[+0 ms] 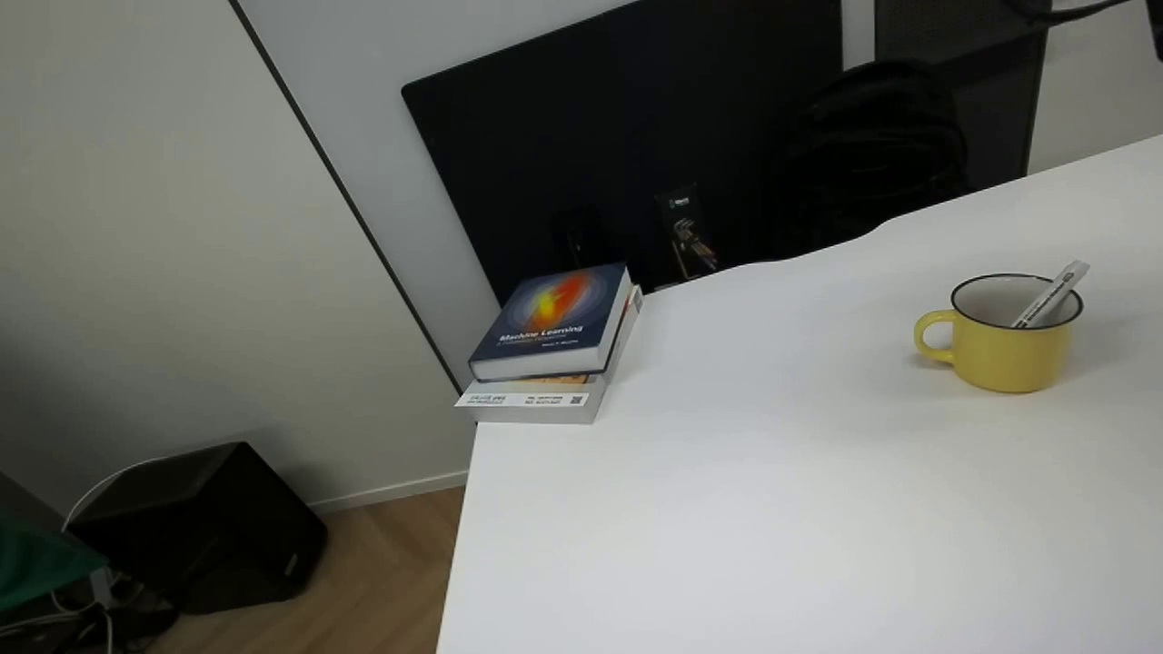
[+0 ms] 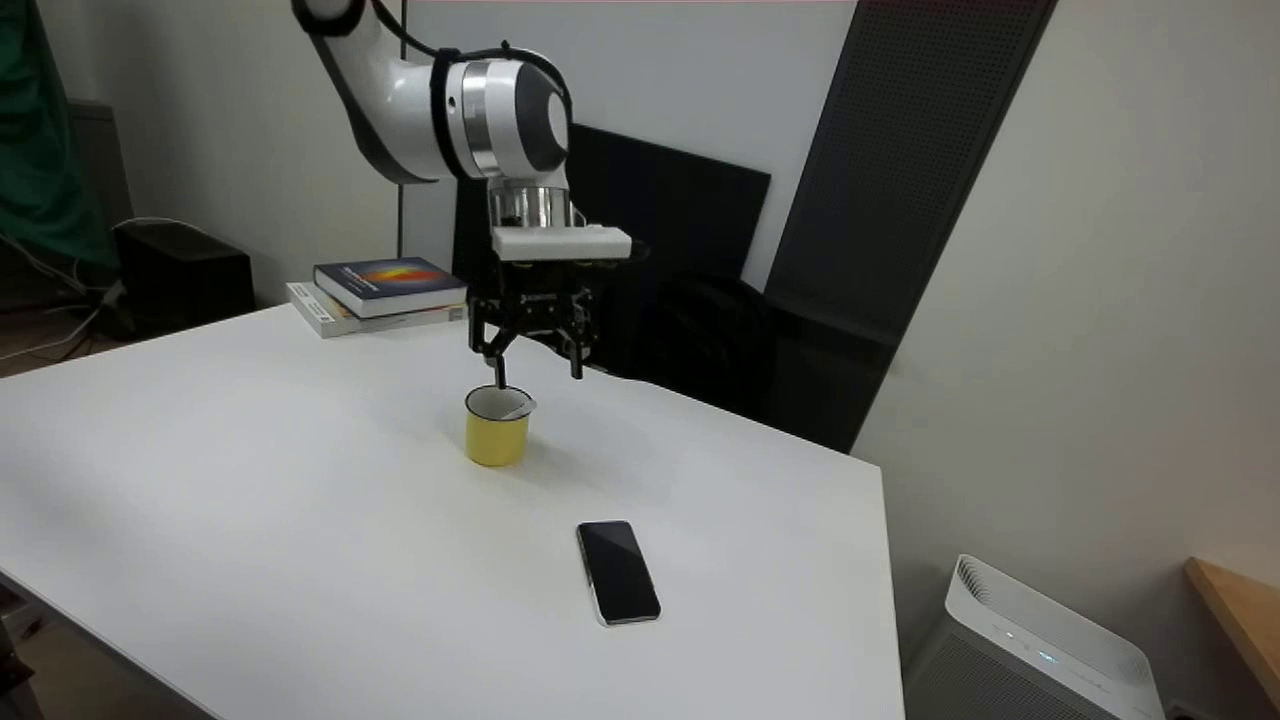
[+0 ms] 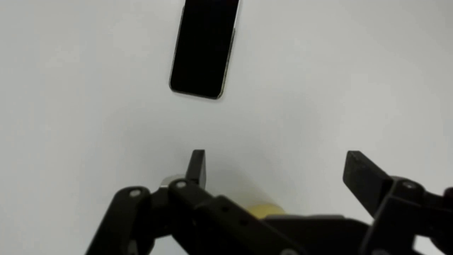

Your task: Put the marker in the mug

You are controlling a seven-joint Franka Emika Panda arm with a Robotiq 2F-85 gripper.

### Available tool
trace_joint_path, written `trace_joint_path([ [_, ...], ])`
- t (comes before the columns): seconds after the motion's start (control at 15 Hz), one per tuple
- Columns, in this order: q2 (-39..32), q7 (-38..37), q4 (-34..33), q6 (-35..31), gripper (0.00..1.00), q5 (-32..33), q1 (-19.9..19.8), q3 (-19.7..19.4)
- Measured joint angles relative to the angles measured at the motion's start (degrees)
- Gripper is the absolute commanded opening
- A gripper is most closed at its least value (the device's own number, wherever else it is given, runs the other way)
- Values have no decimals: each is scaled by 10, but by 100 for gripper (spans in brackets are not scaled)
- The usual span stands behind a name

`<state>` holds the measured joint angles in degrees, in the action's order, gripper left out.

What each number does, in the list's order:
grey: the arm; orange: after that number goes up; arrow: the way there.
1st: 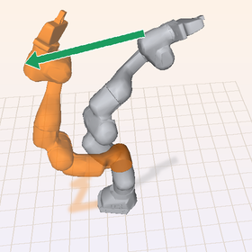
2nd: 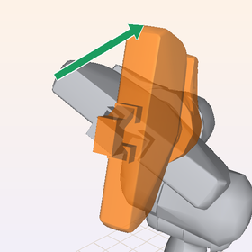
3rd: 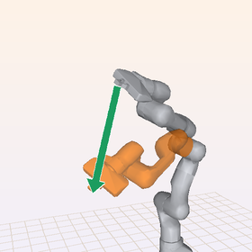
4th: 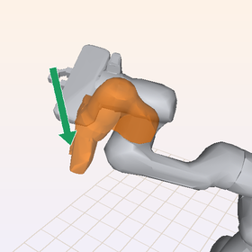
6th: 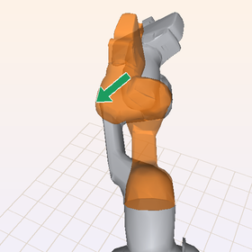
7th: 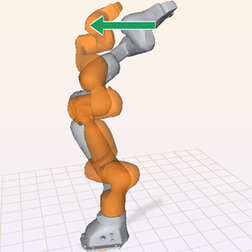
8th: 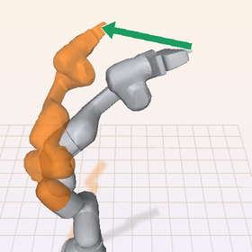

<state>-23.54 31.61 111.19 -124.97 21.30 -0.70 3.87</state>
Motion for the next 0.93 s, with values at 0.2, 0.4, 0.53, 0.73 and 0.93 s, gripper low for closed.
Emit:
trace_joint_path([
  [0.2,0,-13,4,-3,100,-66,-16,-1],
  [0.4,0,-33,16,-20,100,-129,-28,-1],
  [0.53,0,-48,27,-46,100,-169,-33,-1],
  [0.73,-1,-66,42,-82,100,-206,-36,-1],
  [0.93,-2,-65,42,-82,100,-205,-36,-1],
])
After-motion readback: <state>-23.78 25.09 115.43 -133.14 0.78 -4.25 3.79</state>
